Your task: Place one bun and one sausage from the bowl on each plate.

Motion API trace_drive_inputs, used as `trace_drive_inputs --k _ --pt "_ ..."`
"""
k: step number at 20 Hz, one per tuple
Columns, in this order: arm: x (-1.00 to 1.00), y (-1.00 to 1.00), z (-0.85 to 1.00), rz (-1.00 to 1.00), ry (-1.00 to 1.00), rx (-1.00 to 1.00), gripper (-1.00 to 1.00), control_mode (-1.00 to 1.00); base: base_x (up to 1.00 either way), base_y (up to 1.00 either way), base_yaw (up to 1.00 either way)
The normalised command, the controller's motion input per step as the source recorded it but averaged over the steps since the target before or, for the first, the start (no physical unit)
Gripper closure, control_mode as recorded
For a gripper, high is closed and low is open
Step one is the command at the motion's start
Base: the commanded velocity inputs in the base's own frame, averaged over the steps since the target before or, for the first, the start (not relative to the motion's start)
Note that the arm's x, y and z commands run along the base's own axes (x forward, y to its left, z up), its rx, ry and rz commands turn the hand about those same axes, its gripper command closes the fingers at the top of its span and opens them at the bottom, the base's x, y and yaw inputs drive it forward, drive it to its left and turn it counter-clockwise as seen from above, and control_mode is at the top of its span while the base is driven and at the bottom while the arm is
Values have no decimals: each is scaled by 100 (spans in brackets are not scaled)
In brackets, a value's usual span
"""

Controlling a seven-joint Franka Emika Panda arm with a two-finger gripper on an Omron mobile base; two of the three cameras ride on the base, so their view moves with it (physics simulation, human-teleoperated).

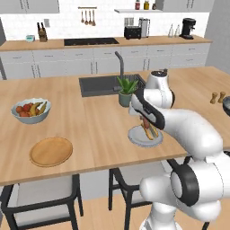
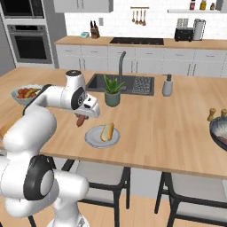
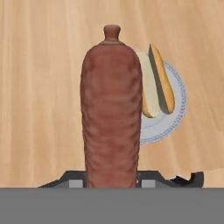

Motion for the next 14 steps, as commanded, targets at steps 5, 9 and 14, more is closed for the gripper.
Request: trace_drive_inputs --k 5,9,14 --pt "46 0 -43 1 1 0 100 -100 0 0 0" --pt "25 0 -41 0 0 0 100 -100 0 0 0" --pt "13 -8 -43 1 0 0 100 -100 0 0 0"
